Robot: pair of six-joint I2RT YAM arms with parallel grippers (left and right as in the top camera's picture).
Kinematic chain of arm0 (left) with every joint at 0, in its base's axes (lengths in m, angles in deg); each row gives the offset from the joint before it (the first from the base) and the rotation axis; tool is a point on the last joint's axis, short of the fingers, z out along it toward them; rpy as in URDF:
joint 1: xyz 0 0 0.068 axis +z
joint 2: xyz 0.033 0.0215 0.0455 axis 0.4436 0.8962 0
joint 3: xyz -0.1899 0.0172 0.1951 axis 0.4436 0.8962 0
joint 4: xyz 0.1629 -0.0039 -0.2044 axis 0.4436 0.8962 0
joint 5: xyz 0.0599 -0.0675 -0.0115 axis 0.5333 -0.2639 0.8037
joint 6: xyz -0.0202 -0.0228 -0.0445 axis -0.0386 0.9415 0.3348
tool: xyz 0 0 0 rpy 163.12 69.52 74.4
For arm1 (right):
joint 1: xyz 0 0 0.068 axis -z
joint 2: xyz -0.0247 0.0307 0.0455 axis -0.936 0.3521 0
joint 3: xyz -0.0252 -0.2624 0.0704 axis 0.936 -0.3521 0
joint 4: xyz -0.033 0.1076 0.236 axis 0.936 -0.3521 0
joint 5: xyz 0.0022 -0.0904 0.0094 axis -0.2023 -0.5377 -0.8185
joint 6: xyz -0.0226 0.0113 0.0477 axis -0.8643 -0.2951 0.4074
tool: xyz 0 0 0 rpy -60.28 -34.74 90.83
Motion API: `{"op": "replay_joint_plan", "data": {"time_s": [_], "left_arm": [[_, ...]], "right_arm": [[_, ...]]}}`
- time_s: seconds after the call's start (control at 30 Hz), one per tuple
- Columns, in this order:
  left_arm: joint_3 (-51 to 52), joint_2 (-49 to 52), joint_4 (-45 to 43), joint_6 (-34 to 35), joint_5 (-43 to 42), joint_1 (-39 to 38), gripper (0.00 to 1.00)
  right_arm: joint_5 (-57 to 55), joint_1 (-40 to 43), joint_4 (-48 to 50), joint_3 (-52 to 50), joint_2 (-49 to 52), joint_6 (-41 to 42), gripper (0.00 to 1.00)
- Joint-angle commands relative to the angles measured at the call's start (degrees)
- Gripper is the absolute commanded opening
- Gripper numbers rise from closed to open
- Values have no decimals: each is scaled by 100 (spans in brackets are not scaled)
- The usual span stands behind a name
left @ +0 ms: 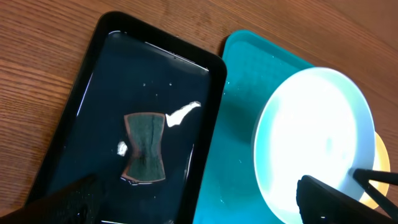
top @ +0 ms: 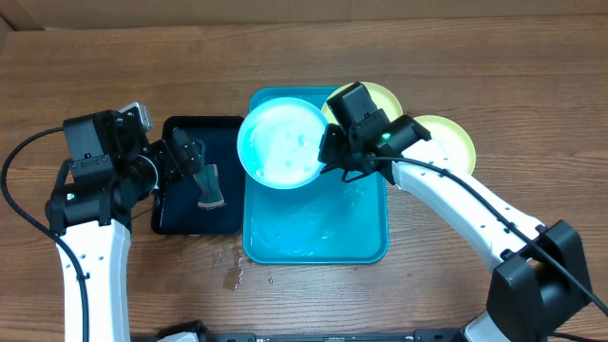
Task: Clean dirty plates on tray and stack at the side
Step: 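Lift the white plate by its rim with the right gripper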
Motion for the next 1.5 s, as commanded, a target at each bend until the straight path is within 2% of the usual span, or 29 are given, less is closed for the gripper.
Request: {"op": "replay_joint_plan", "data": {"time_s": [0.0, 0.37, 0.77, 0.93, 1.03, 1.47], "left_arm": [[-72, 26, -9, 17, 0, 2, 100], [-72, 26, -11, 17, 0, 4, 100], [-72, 26, -11, 17, 0, 4, 100], [-72, 26, -11, 17, 0, 4, 100], [-72, 26, -11, 17, 0, 4, 100], [-72, 26, -11, 17, 0, 2, 100]], "right_arm": [[-15, -131, 289, 120, -85, -28, 4], [-310, -754, 1971, 120, 658, 2, 4], [-1917, -1517, 3178, 120, 1185, -105, 4], [-2426, -1648, 3877, 120, 1224, -1613, 4], [-2559, -1648, 4269, 120, 1224, -2201, 4], [-3016, -1648, 5436, 122, 1224, -3381, 4]]}}
